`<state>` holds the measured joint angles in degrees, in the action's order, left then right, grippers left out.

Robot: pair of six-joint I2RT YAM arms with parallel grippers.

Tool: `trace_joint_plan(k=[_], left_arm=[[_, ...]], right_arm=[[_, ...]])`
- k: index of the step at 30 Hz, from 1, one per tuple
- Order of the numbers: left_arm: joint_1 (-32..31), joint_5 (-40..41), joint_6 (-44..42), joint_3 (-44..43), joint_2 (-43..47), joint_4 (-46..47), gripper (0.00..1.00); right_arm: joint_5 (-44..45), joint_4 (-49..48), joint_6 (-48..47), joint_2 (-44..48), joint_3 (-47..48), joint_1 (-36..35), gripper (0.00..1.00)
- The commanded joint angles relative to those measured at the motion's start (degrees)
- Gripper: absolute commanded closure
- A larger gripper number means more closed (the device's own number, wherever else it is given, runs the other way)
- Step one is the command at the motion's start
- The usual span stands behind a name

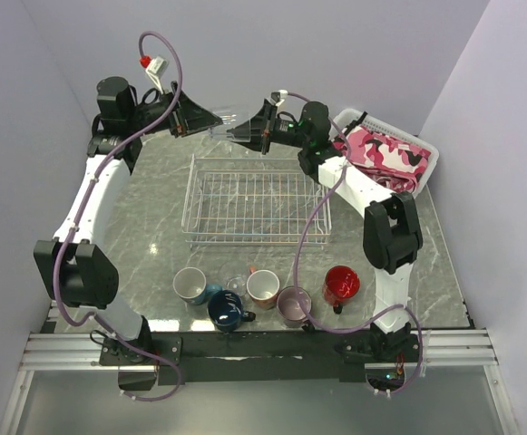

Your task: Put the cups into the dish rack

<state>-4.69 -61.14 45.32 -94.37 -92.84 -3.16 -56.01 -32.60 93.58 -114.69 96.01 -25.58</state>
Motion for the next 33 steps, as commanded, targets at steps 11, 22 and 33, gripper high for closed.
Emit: trace_joint_plan(k=[11,22,33], left_arm=[[-3.7,-0.8,2.1,0.0,-0.6,5.4,0.02],[-4.4,-3.7,2.4,-0.6,-1.4,6.6,0.99],[-1.4,-1.1,-10.6,-14.7,-6.1,-13.9,0.99]], right_arm=[[-0.1,-10.2,6.2,-3.0,3.5,-1.8,1.00],[-0.8,-12.2,7.6,-3.1,1.8,-1.6,0.66],[0.6,12.4,-14.5,20.4,-22.0,12.6,0.00]])
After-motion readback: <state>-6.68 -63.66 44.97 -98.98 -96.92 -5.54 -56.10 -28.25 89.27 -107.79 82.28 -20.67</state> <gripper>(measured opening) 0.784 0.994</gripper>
